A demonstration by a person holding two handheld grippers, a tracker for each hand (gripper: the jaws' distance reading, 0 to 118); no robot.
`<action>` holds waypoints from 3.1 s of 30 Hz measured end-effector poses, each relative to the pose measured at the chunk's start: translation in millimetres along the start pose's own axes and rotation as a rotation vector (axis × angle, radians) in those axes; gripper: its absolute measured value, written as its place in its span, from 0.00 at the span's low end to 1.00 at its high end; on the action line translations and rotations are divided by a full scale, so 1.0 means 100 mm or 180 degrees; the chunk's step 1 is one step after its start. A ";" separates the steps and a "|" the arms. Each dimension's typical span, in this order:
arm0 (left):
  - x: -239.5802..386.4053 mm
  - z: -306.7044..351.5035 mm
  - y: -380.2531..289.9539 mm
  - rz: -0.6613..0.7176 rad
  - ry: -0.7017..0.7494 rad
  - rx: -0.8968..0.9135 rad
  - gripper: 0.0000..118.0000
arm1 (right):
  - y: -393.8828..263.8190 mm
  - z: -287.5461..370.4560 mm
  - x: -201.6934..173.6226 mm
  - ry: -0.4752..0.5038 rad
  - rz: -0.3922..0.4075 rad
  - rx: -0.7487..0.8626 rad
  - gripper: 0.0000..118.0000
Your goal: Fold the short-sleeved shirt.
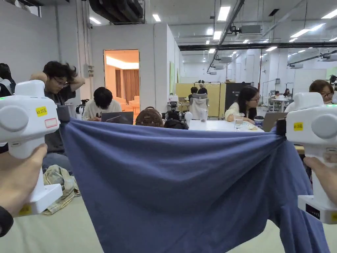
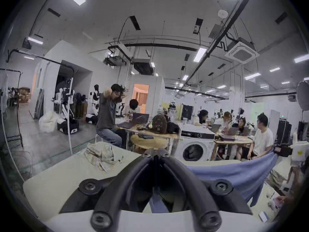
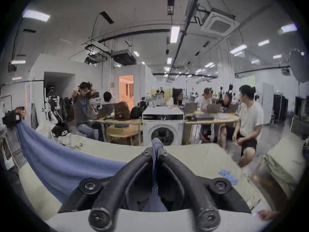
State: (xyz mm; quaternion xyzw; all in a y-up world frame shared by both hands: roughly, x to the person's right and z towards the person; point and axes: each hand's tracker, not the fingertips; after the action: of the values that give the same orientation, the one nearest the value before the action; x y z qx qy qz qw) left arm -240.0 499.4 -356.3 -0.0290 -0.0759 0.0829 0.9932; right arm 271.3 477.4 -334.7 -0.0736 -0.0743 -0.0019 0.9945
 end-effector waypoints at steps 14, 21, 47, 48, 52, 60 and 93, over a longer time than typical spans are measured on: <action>-0.04 -0.72 -0.48 -0.0154 0.0090 -0.0238 0.00 | -0.22 -0.92 -0.06 -0.0014 -0.0083 -0.0199 0.00; -0.22 -0.06 -1.72 -0.0078 -0.0214 -0.0892 0.00 | -1.51 -0.61 0.15 0.0112 -0.0151 -0.0764 0.00; -0.93 2.17 -3.90 0.0391 -0.0118 -0.2018 0.41 | -4.15 2.03 0.45 -0.0445 -0.0983 -0.1873 0.47; -0.93 2.16 -3.89 0.0388 -0.0108 -0.2009 0.41 | -4.16 2.06 0.48 -0.0482 -0.0984 -0.1838 0.51; -0.86 2.19 -3.81 0.0146 -0.0086 -0.1710 0.44 | -4.03 2.24 0.60 -0.0441 -0.1080 -0.1544 0.51; 0.04 2.10 -3.25 -0.0391 -0.0469 -0.0923 0.44 | -3.41 2.25 0.40 -0.0034 -0.0730 -0.0768 0.51; 0.55 -2.23 -3.78 -0.0510 -0.0605 -0.3149 0.41 | -3.48 1.42 0.89 -0.0125 -0.0776 -0.1186 0.00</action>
State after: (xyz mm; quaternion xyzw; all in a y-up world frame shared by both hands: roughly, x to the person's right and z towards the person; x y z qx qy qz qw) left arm -91.0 126.6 -542.2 -0.4822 -0.1980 -0.0371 0.8526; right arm 333.6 155.0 -132.0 -0.2466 -0.1003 -0.1344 0.9545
